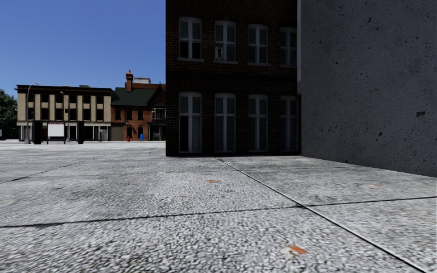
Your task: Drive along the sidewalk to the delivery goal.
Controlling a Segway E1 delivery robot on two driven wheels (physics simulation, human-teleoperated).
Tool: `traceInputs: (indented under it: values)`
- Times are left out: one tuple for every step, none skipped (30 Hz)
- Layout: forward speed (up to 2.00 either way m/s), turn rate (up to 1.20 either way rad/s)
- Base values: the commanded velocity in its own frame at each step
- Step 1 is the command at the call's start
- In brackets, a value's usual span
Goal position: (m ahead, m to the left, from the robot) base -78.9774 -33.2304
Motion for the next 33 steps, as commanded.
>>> traceInputs:
  values:
    - [0.0,0.0]
    - [0.0,0.0]
    - [0.0,0.0]
    - [0.0,0.0]
    - [0.0,0.0]
    - [0.0,0.0]
    - [0.0,0.0]
    - [0.0,0.0]
    - [0.0,0.0]
    - [0.0,0.0]
    - [0.0,0.0]
    - [0.0,0.0]
    - [0.0,0.0]
    - [0.0,0.0]
    - [0.0,0.0]
    - [0.0,0.0]
    - [0.0,0.0]
    - [0.0,0.0]
    - [0.0,0.0]
    - [0.0,0.0]
    - [0.0,0.0]
    - [0.0,0.0]
    - [0.0,0.0]
    - [0.0,0.0]
    - [0.0,0.0]
    - [0.0,0.0]
    - [0.0,0.0]
    - [0.0,0.0]
    - [0.0,0.0]
    - [0.0,0.0]
    - [0.67,0.0]
    - [1.26,0.0]
    - [1.26,0.0]
